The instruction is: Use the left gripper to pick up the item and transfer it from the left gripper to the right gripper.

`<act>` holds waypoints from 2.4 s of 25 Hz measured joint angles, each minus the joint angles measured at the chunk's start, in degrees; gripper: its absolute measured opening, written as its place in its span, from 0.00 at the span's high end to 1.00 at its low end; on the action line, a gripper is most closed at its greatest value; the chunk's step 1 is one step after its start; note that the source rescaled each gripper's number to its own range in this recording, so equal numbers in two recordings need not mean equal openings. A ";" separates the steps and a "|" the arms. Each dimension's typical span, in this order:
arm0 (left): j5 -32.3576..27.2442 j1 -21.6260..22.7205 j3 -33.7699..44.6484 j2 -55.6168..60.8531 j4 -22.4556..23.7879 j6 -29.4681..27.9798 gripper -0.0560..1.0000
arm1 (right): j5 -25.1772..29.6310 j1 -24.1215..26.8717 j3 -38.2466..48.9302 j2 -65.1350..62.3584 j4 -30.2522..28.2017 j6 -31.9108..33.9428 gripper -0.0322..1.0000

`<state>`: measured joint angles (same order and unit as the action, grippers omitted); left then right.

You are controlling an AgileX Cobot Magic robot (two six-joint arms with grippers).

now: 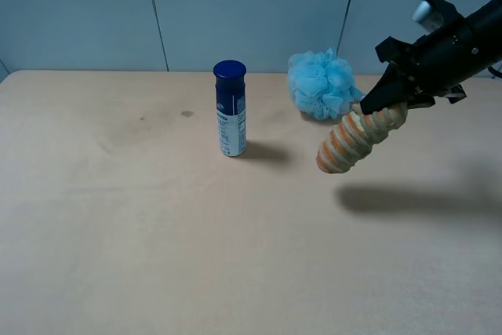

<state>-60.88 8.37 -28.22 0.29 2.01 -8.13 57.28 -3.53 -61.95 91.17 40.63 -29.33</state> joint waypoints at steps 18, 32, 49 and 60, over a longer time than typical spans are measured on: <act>0.00 0.00 0.00 0.00 0.00 0.00 0.01 | 5.68 4.93 -10.17 22.45 -2.18 3.83 0.83; 0.00 0.00 0.00 0.00 0.00 0.00 0.01 | 5.88 4.87 -15.02 22.44 -7.26 7.18 0.00; 0.00 0.00 0.00 0.00 0.00 0.00 0.01 | 11.96 4.87 -30.82 10.46 -18.93 18.52 0.00; 0.04 0.00 0.00 0.00 0.00 0.00 0.01 | 12.05 4.87 -26.45 -8.54 -22.69 23.54 0.00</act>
<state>-60.84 8.37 -28.22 0.29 2.01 -8.13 69.33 1.33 -88.39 82.63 17.94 -5.79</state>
